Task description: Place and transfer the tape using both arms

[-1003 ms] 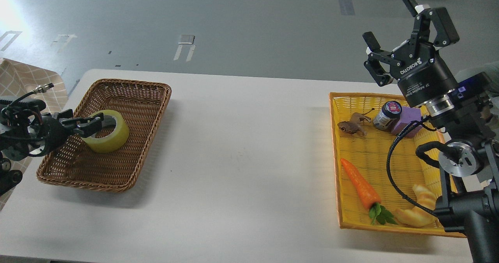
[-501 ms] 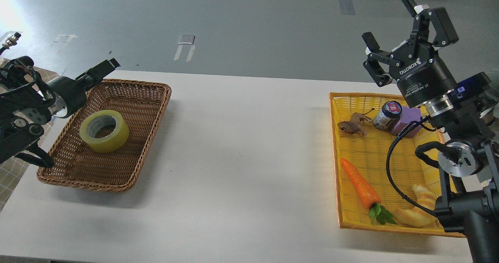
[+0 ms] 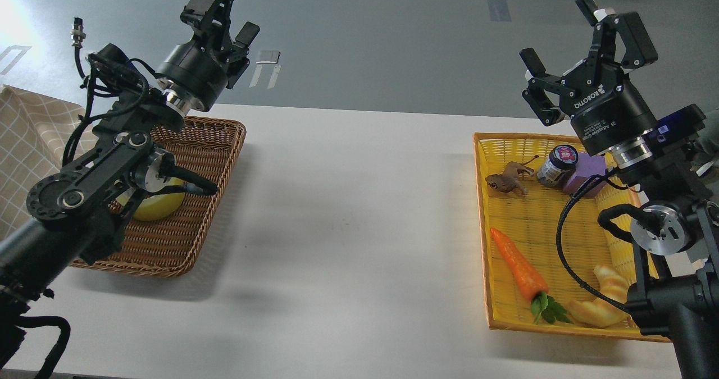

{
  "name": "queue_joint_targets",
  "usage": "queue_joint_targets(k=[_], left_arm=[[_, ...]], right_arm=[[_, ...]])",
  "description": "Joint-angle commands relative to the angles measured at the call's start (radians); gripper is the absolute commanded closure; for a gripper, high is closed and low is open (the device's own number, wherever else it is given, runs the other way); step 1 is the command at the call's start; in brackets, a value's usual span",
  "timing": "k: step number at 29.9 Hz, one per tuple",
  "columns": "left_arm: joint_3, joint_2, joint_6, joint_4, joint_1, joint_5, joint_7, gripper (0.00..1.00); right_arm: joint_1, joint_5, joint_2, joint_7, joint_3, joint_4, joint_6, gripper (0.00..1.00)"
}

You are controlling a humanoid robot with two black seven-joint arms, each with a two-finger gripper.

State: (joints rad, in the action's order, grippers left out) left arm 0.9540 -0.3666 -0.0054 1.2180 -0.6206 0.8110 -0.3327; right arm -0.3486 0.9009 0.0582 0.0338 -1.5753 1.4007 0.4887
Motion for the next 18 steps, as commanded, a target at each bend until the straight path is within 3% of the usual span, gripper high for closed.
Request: queue_joint_targets(k=[1, 6, 9, 18], left_arm=[[0.045, 0.135, -0.002, -0.003, 0.028, 0.001, -0.035, 0.02], [0.095, 0.209, -0.06, 0.008, 0.038, -0.001, -0.057, 0.02], [0.143, 0.216, -0.155, 0.034, 0.047, -0.033, -0.055, 0.02], [0.192, 0.209, -0.257, 0.058, 0.133, -0.069, -0.069, 0.02]], right_arm=[[-0.013, 0.0, 0.012, 0.0, -0.002, 0.0, 0.0, 0.0], [-0.035, 0.001, 0.014, 0.0, -0.005, 0.0, 0.0, 0.0], [-0.055, 0.001, 0.012, 0.001, -0.002, 0.003, 0.0, 0.0], [-0.11, 0.009, -0.001, 0.0, 0.014, -0.009, 0.0, 0.0]])
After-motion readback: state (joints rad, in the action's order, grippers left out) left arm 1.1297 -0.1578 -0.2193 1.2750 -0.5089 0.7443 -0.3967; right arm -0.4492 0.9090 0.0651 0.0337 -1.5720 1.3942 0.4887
